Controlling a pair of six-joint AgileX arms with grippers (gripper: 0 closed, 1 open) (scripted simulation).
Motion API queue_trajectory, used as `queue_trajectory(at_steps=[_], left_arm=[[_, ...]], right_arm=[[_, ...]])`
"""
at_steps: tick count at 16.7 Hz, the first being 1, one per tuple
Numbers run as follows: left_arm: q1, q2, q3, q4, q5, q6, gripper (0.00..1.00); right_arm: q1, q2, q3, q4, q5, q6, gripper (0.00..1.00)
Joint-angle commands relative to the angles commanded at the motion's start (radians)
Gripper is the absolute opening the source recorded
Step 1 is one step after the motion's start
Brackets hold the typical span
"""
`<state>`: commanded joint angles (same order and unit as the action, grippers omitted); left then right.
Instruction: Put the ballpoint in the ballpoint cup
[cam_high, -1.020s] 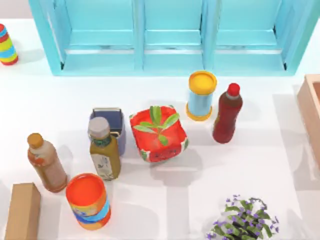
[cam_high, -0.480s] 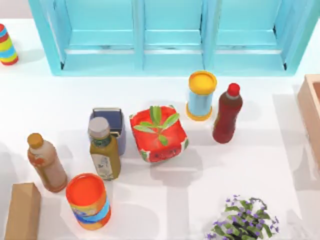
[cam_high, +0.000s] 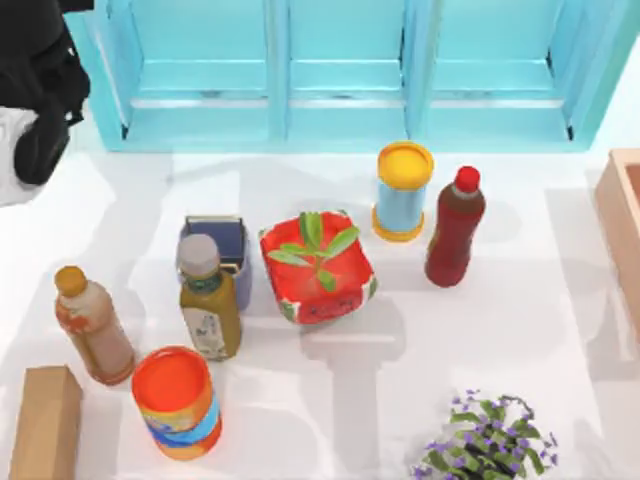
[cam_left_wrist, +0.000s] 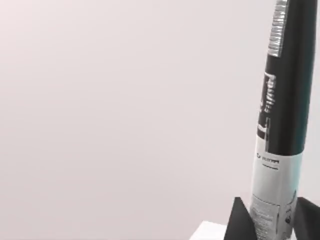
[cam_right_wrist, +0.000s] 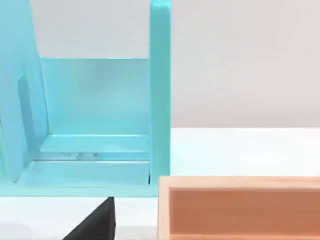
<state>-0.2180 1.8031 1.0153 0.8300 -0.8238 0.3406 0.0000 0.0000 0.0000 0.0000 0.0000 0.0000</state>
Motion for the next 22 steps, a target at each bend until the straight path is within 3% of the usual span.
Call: queue_trajectory(at_steps=[5,9,12,22], left_arm=[[-0.457,0.039,-0.137,0.493,-0.354,0.078,0.00],[-0.668,0.066,-0.221,0.706,-0.526,0.120,0.00],[-0.718,0.077,-0.245,0.757,-0.568,0.132,0.00],[-0.704,0.075,-0.246,0.721,-0.556,0.095,0.00]], right_arm=[[0.000,0.000,0.000,0.000,0.000,0.000,1.00],[0.000,0.000,0.000,0.000,0.000,0.000,1.00],[0.000,0.000,0.000,0.000,0.000,0.000,1.00],[0.000,0.000,0.000,0.000,0.000,0.000,1.00]])
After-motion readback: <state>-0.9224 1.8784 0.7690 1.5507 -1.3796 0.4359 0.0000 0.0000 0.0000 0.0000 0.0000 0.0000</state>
